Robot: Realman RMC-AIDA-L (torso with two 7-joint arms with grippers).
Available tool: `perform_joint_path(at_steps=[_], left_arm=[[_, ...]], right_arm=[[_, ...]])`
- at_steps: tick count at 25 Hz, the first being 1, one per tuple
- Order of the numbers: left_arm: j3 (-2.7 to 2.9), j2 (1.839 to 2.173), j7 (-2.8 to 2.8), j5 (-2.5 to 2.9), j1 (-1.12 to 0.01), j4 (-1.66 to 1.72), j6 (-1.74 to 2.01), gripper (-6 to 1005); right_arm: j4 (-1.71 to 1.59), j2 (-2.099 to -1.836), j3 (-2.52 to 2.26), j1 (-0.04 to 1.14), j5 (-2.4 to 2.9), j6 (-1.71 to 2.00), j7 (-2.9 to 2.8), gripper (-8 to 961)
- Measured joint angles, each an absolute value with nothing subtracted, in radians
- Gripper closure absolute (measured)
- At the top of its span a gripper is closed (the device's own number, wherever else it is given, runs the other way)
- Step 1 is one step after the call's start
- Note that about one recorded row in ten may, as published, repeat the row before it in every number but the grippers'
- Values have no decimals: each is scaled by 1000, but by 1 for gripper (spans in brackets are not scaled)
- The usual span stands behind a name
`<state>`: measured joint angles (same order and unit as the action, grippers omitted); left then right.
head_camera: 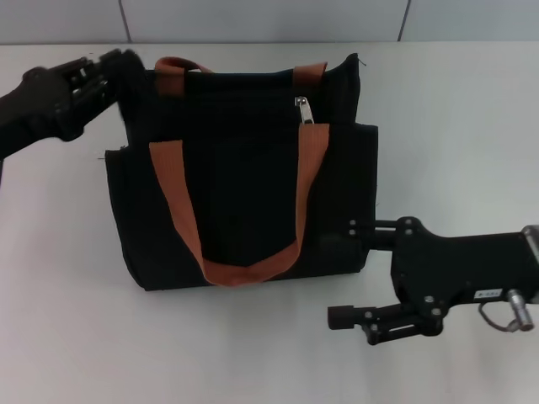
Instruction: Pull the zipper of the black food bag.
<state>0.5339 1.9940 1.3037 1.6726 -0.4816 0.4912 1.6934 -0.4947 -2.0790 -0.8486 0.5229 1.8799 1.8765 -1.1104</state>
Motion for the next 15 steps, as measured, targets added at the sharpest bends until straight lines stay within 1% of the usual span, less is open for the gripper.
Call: perform_joint_path(at_steps=[1,2,3,8,10,13,15], left_arm=[[535,1970,1337,1703,-472,501,1699,855],[535,1970,1337,1703,-472,501,1699,817],[534,1958,1350,1716,-470,507,1704,778],[534,1856,1447,1810,-449,536,1769,610],[524,1833,1468,1822,-434,551,1791,555],[490,1829,1462,1811,-409,558,1844,490],[465,1845,1402,1806,-397,556,1913,447]], right_arm=[[-483,-2079,-860,526,1880,1859,-1096,143],[-483,-2079,-860,526,1880,1859,-1096,143],[-480,-2079,-868,527,1881,1852,-1090,143],[-478,-2080,-908,537,1881,1829,-1087,144],[-478,-2080,-920,542,1881,1819,-1083,144],[-471,-2081,-926,544,1879,1805,-1064,144],[-465,-2082,-925,545,1876,1793,-1056,144]])
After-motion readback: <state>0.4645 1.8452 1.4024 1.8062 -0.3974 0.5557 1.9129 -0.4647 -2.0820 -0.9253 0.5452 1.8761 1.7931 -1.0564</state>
